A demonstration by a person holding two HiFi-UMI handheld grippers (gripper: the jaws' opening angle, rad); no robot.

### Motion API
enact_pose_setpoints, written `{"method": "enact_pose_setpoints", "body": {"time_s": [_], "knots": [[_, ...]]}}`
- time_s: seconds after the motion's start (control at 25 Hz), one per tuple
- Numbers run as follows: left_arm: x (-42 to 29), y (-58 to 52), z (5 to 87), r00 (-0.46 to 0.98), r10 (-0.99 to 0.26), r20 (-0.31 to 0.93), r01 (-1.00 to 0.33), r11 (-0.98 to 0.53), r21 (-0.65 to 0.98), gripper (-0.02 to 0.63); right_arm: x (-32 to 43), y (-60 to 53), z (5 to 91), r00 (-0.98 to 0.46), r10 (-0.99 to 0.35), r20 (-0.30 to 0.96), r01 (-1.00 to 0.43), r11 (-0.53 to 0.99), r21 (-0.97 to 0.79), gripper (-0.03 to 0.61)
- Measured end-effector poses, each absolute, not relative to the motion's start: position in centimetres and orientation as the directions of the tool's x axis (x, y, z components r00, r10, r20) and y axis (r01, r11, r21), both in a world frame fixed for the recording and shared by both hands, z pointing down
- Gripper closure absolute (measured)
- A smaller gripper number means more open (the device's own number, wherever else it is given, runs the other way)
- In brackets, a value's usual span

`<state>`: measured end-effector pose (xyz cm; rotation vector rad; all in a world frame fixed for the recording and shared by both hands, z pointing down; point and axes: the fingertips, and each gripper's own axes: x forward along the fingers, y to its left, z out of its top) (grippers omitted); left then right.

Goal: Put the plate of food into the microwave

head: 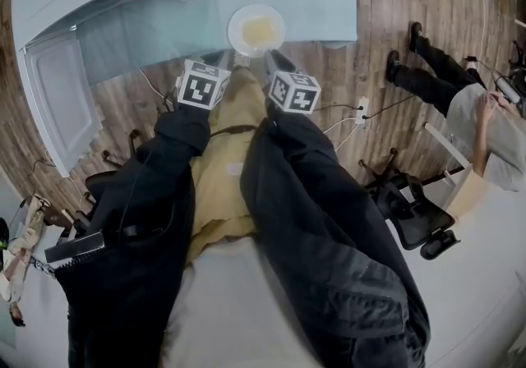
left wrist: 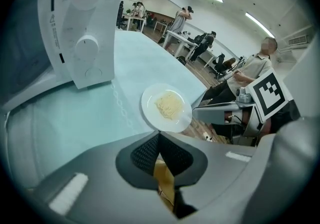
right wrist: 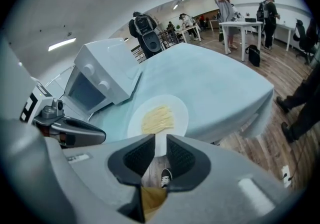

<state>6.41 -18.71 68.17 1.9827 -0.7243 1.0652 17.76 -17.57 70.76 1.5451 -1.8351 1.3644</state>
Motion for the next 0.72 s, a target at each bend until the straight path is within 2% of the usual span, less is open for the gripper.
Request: {"method": "enact_pose_setpoints", "body": {"time_s": [0.36,0.56,0.72], "knots": [[7.0,-18.3,68.2,0.517,-0.136,0.845,-0.747,-0.553,0.369,0.615,19.4,-16.6,73.4,-0.319,-0.548,0.773,-0.805,-0.274,-0.526,0.449],[6.9,-18.1,68.5,0.514,-0.137,0.847,-0.752,-0.547,0.368,0.615,18.9,-16.8,74.4,-0.407,-0.585,0.701,-0.637,-0.368,-0.677,0.443],[6.3,-18.0,68.6,0.510,-0.143,0.848,-0.760,-0.536,0.366,0.615,18.0,-17.3,74.4,-0.461,-0.611,0.644,-0.540,-0.383,-0.749,0.443]]}}
